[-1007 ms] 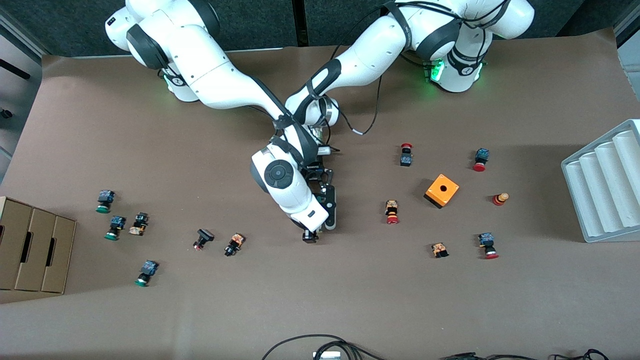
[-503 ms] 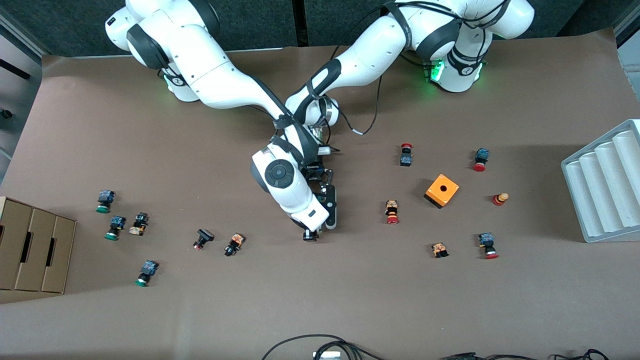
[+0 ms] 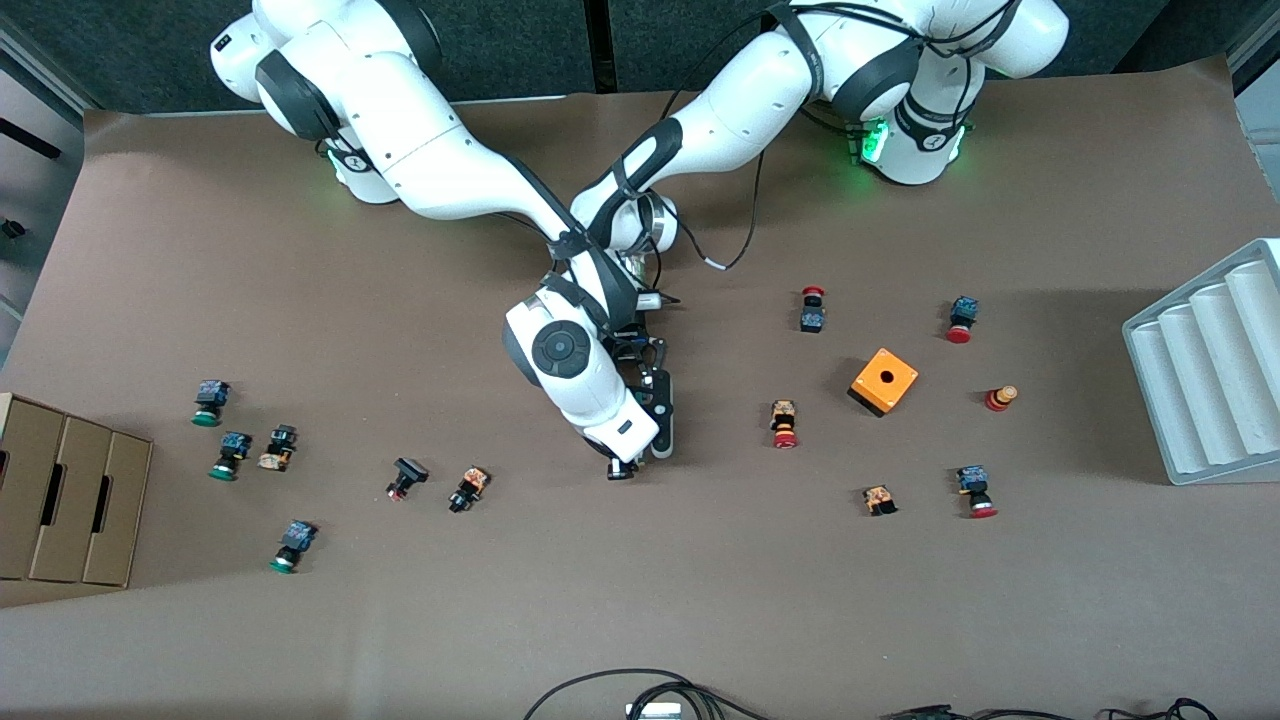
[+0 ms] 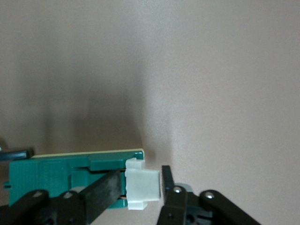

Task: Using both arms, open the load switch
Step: 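Close the right gripper on the white switch handle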

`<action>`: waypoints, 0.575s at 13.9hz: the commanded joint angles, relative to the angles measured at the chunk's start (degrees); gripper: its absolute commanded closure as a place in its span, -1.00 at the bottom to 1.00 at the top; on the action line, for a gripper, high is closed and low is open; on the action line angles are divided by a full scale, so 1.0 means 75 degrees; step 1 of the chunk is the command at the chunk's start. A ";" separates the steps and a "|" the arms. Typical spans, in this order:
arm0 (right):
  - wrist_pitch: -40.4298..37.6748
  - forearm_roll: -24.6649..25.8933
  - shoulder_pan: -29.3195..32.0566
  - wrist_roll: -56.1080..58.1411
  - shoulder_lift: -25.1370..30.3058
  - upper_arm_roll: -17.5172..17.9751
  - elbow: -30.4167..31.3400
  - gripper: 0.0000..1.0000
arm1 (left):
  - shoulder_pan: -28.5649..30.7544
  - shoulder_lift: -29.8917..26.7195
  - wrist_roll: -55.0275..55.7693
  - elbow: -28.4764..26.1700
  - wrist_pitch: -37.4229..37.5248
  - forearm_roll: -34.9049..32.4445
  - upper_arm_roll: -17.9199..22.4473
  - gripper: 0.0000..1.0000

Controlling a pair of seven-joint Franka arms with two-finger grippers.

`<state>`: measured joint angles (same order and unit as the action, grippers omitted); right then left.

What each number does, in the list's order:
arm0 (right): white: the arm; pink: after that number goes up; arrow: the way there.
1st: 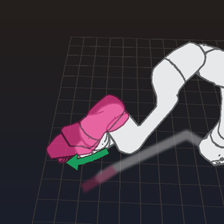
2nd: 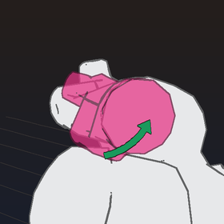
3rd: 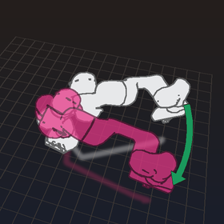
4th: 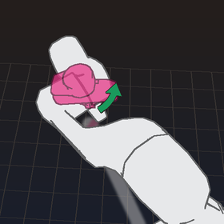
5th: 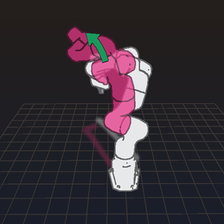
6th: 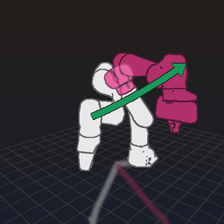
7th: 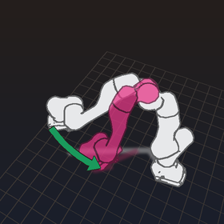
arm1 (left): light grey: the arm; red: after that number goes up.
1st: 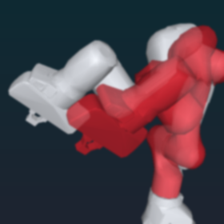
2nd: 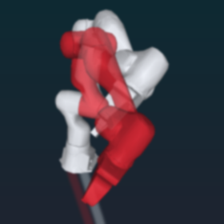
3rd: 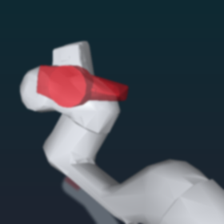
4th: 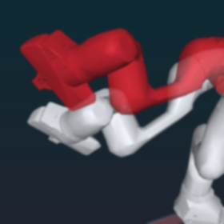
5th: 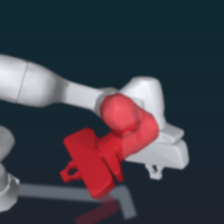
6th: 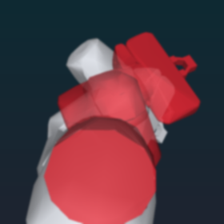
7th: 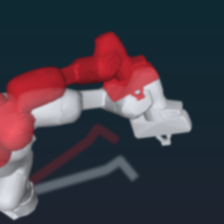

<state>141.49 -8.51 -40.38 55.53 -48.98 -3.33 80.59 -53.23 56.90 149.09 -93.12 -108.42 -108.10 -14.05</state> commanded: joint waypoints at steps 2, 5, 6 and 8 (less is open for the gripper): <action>0.0061 0.0115 -0.0065 0.0014 -0.0032 -0.0107 0.0024 0.25 | -0.0074 0.0277 0.0359 0.0100 -0.0169 -0.0130 0.0021 0.59; 0.0049 0.0115 -0.0088 0.0026 -0.0032 -0.0107 0.0047 0.28 | -0.0086 0.0277 0.0359 0.0100 -0.0169 -0.0130 0.0021 0.59; 0.0038 0.0115 -0.0111 0.0026 -0.0032 -0.0107 0.0082 0.29 | -0.0074 0.0277 0.0359 0.0100 -0.0169 -0.0130 0.0021 0.59; 0.0026 0.0103 -0.0111 -0.0102 -0.0032 -0.0095 0.0153 0.33 | -0.0074 0.0277 0.0348 0.0100 -0.0169 -0.0130 0.0021 0.59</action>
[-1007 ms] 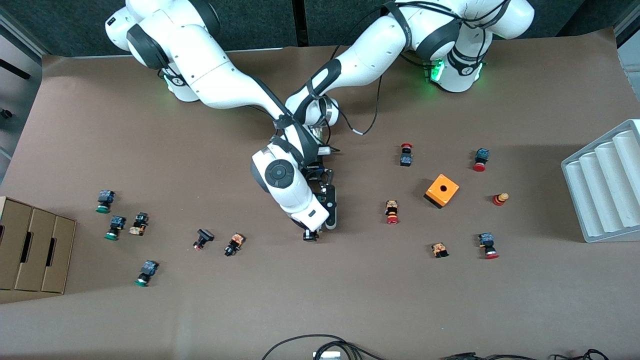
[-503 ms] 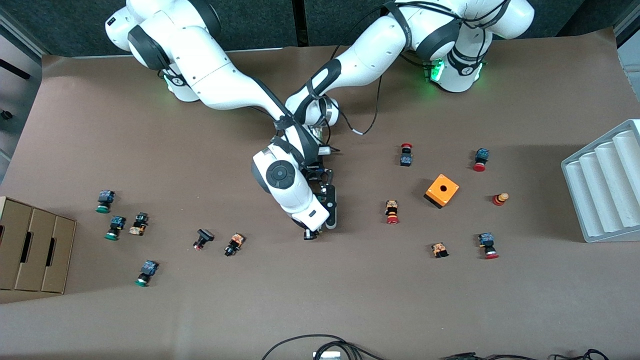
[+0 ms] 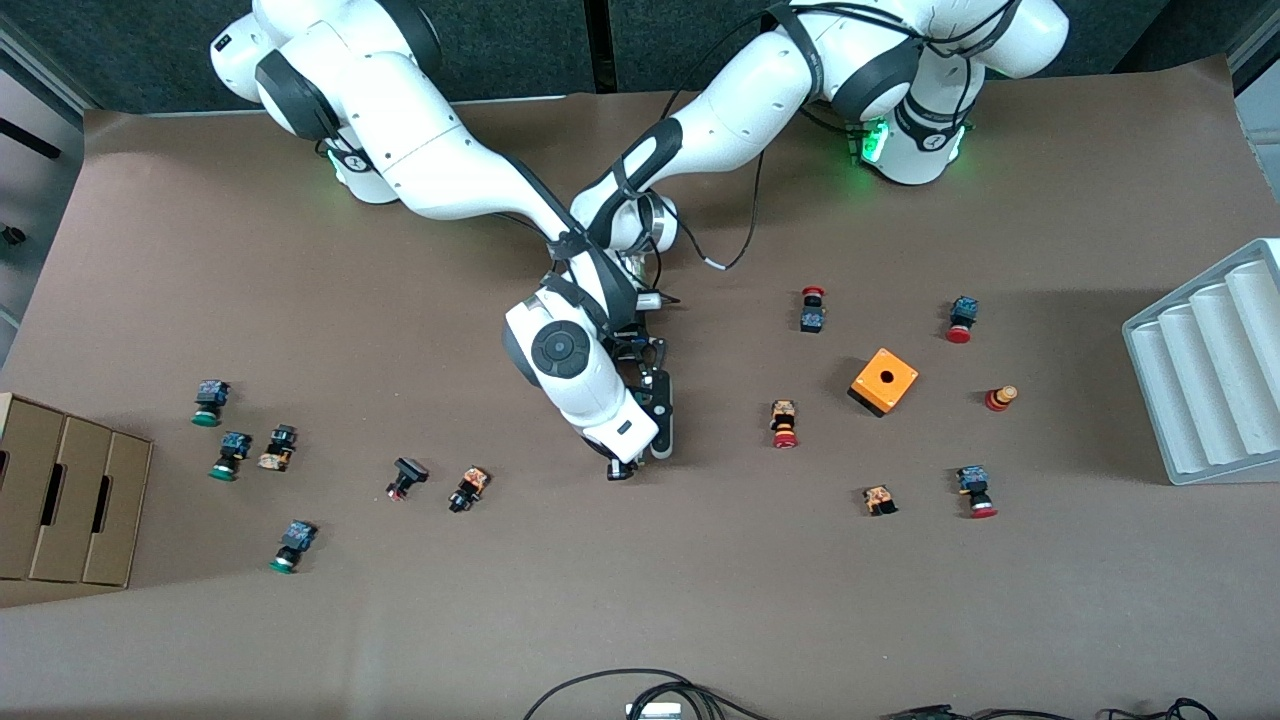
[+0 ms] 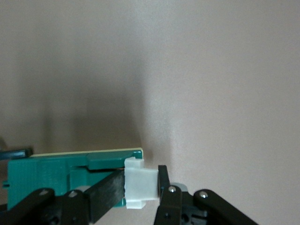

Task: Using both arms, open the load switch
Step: 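Close the right gripper on the white switch handle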

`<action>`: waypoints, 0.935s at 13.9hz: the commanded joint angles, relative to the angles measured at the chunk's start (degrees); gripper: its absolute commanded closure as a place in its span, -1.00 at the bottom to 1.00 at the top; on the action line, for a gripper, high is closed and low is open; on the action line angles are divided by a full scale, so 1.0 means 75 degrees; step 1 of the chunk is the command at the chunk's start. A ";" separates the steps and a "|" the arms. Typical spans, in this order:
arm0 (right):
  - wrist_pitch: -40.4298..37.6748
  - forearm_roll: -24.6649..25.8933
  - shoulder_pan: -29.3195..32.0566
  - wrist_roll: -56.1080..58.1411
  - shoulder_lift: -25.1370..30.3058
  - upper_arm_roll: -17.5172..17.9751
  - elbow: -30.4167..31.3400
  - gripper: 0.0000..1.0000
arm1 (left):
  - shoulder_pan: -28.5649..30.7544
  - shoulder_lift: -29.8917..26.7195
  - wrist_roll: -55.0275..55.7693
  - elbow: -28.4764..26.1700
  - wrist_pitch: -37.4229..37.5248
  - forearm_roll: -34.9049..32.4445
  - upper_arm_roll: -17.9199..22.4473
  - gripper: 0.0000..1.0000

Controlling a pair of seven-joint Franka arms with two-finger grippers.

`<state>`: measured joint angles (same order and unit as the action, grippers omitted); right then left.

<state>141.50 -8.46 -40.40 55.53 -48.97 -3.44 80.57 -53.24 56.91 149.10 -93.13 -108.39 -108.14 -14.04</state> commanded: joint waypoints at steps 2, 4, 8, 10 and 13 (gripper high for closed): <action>-0.0092 0.0097 -0.0122 -0.0174 0.0036 -0.0069 0.0192 0.33 | -0.0073 0.0276 0.0346 0.0101 -0.0173 -0.0124 0.0021 0.59; -0.0256 0.0108 -0.0156 -0.0174 0.0107 -0.0069 0.0203 0.33 | -0.0085 0.0276 0.0346 0.0101 -0.0173 -0.0124 0.0021 0.59; -0.0385 0.0097 -0.0168 -0.0186 0.0177 -0.0069 0.0203 0.33 | -0.0085 0.0276 0.0346 0.0101 -0.0173 -0.0124 0.0021 0.59; -0.0468 0.0097 -0.0180 -0.0186 0.0212 -0.0069 0.0203 0.33 | -0.0073 0.0276 0.0346 0.0101 -0.0173 -0.0124 0.0021 0.59; -0.0538 0.0097 -0.0180 -0.0186 0.0213 -0.0069 0.0203 0.33 | -0.0073 0.0276 0.0346 0.0101 -0.0173 -0.0124 0.0021 0.60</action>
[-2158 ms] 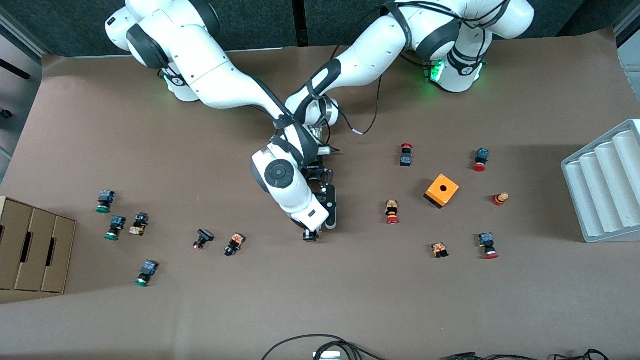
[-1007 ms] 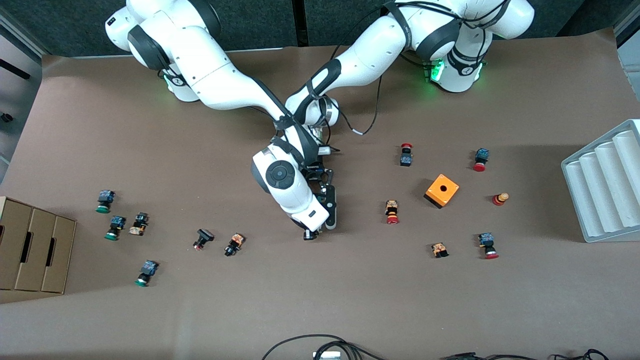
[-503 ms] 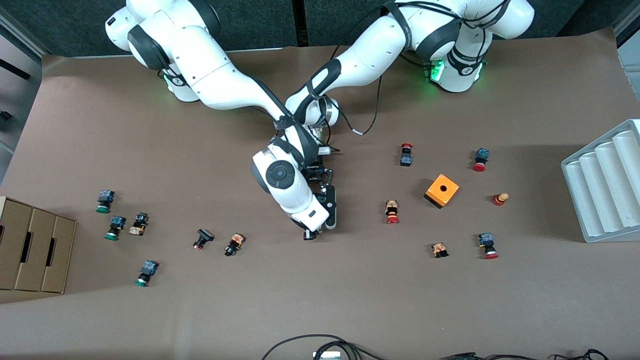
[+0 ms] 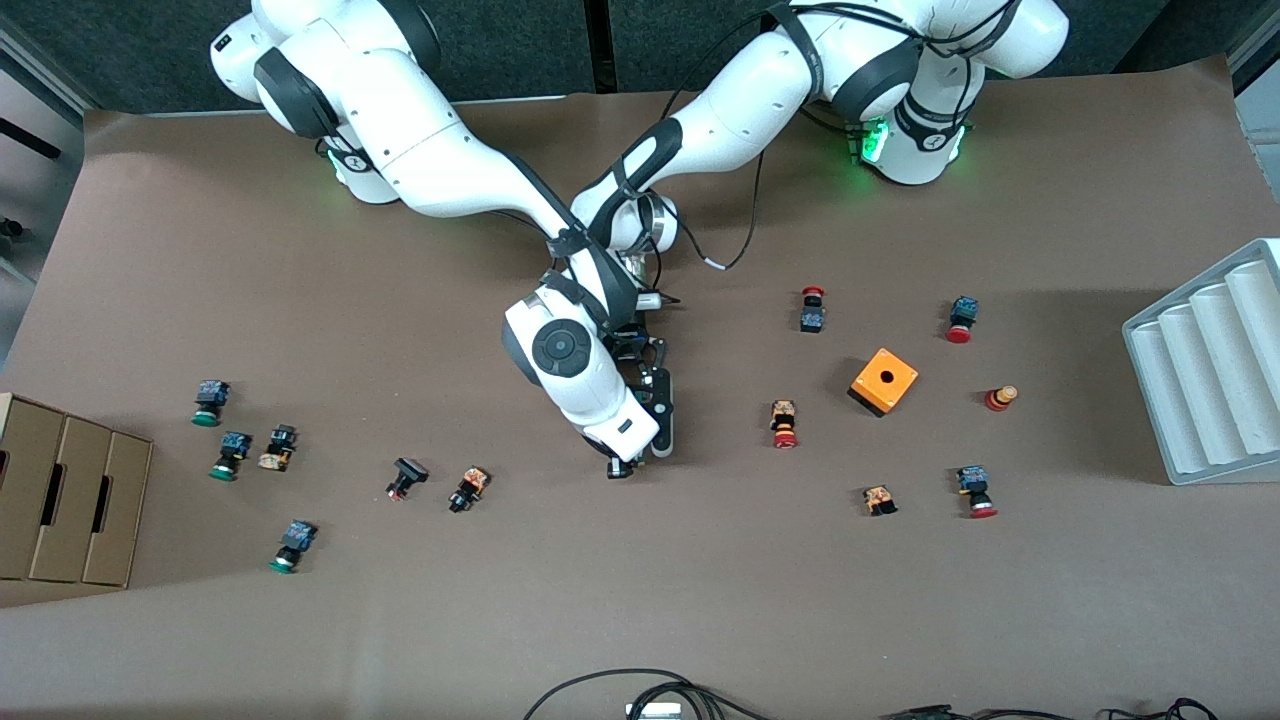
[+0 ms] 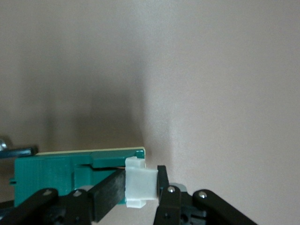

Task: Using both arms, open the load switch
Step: 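Close the right gripper on the white switch handle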

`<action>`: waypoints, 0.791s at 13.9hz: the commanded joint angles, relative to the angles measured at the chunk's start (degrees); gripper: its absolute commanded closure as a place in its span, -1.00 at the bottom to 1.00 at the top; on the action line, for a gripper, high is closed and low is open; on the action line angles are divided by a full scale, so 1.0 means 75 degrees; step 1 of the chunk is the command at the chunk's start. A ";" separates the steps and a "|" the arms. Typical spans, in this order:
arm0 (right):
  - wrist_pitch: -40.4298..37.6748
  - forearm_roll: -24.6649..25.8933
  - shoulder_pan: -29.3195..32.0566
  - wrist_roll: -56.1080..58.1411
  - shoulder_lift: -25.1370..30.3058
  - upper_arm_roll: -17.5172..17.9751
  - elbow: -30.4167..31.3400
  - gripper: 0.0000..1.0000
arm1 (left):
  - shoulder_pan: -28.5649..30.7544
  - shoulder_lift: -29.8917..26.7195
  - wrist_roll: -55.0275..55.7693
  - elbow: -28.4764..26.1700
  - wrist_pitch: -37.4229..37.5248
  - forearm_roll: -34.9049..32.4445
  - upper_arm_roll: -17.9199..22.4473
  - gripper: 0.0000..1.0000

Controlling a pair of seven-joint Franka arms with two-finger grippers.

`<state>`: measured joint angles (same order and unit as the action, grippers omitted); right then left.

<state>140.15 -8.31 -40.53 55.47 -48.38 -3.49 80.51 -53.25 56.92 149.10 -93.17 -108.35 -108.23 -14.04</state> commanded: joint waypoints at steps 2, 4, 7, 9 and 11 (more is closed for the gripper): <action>-0.0498 0.0076 -0.0162 -0.0177 0.0204 -0.0062 0.0210 0.33 | -0.0072 0.0274 0.0346 0.0107 -0.0178 -0.0112 0.0021 0.59; -0.0604 0.0076 -0.0150 -0.0177 0.0240 -0.0062 0.0210 0.33 | -0.0072 0.0274 0.0346 0.0107 -0.0178 -0.0112 0.0021 0.59; -0.0628 0.0076 -0.0162 -0.0177 0.0240 -0.0062 0.0210 0.33 | -0.0084 0.0274 0.0346 0.0107 -0.0178 -0.0112 0.0021 0.59; -0.0628 0.0076 -0.0162 -0.0177 0.0240 -0.0062 0.0210 0.33 | -0.0072 0.0274 0.0346 0.0107 -0.0178 -0.0147 0.0021 0.59; -0.0651 0.0076 -0.0173 -0.0177 0.0263 -0.0062 0.0210 0.33 | -0.0072 0.0274 0.0346 0.0107 -0.0178 -0.0194 0.0021 0.60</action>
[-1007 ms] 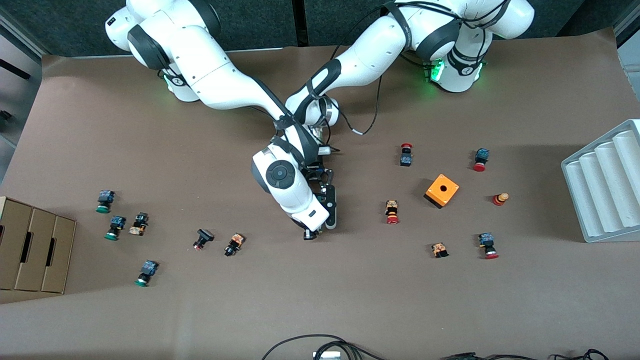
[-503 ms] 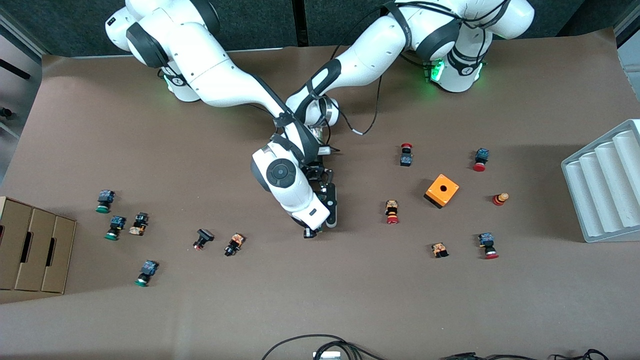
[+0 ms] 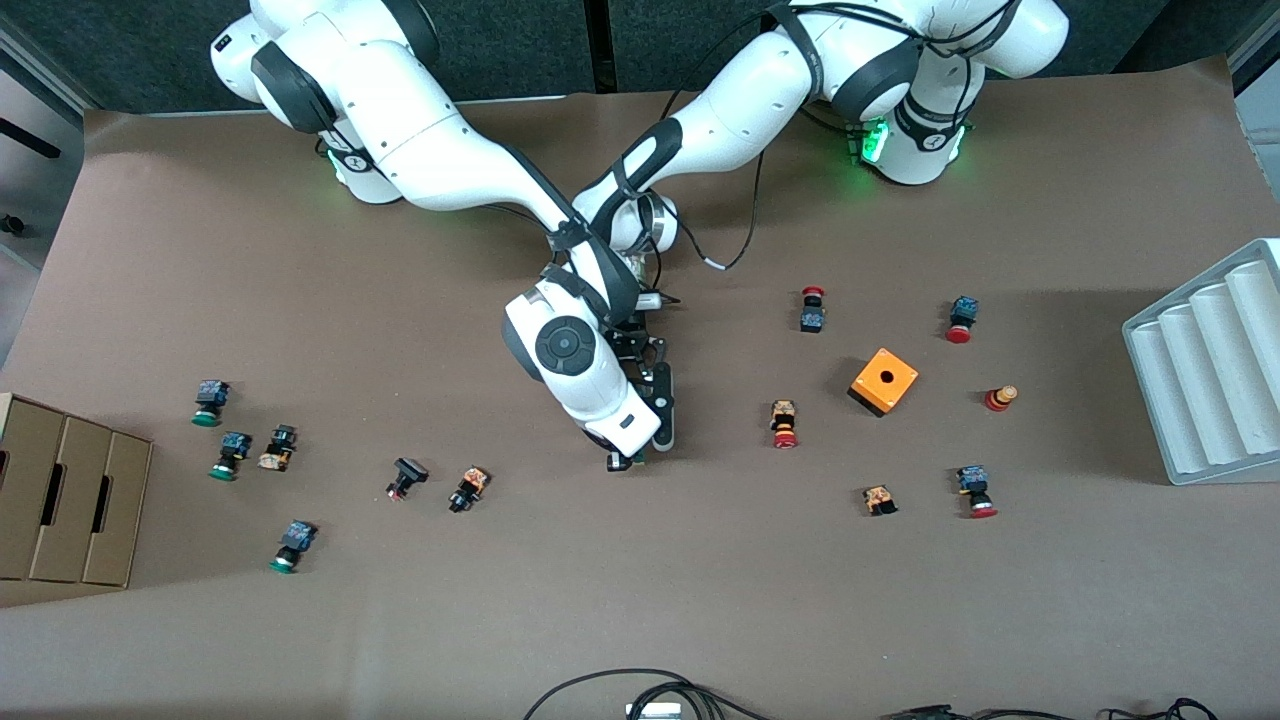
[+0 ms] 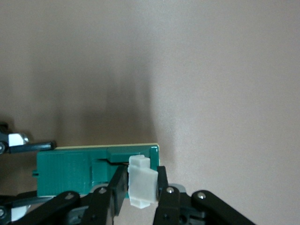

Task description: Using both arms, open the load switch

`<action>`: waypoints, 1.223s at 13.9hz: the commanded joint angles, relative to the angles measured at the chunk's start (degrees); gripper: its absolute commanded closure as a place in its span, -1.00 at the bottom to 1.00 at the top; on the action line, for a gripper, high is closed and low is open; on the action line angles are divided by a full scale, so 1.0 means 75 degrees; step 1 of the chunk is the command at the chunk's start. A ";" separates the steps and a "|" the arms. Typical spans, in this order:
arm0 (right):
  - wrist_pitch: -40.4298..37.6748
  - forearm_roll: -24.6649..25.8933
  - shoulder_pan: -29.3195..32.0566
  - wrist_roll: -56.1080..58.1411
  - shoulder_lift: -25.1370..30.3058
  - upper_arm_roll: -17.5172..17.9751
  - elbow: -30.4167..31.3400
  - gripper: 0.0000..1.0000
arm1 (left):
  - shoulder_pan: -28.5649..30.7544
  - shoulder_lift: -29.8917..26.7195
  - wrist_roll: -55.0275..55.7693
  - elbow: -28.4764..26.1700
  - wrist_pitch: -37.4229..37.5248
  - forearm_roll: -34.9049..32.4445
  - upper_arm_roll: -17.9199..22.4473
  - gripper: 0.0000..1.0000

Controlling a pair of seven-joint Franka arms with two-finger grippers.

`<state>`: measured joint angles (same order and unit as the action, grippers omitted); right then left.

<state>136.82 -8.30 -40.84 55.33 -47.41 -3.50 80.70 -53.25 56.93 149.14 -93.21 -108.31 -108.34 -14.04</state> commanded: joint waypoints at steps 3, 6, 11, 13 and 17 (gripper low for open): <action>-0.0325 0.0076 -0.0145 -0.0159 0.0215 -0.0061 0.0186 0.33 | -0.0071 0.0273 0.0341 0.0111 -0.0184 -0.0180 0.0020 0.59; -0.0395 0.0076 -0.0145 -0.0159 0.0262 -0.0061 0.0174 0.33 | -0.0071 0.0273 0.0341 0.0111 -0.0184 -0.0191 0.0020 0.59; -0.0407 0.0076 -0.0145 -0.0159 0.0309 -0.0061 0.0174 0.33 | -0.0071 0.0273 0.0341 0.0111 -0.0184 -0.0191 0.0020 0.59; -0.0465 0.0064 -0.0145 -0.0170 0.0344 -0.0061 0.0174 0.33 | -0.0071 0.0273 0.0341 0.0111 -0.0184 -0.0180 0.0020 0.59; -0.0571 0.0076 -0.0145 -0.0276 0.0380 -0.0061 0.0174 0.33 | -0.0071 0.0273 0.0341 0.0111 -0.0184 -0.0180 0.0020 0.59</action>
<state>133.91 -8.30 -41.23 54.60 -46.09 -3.49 80.73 -53.25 56.94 149.28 -93.27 -108.24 -108.49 -14.04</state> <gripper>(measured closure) 0.661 0.511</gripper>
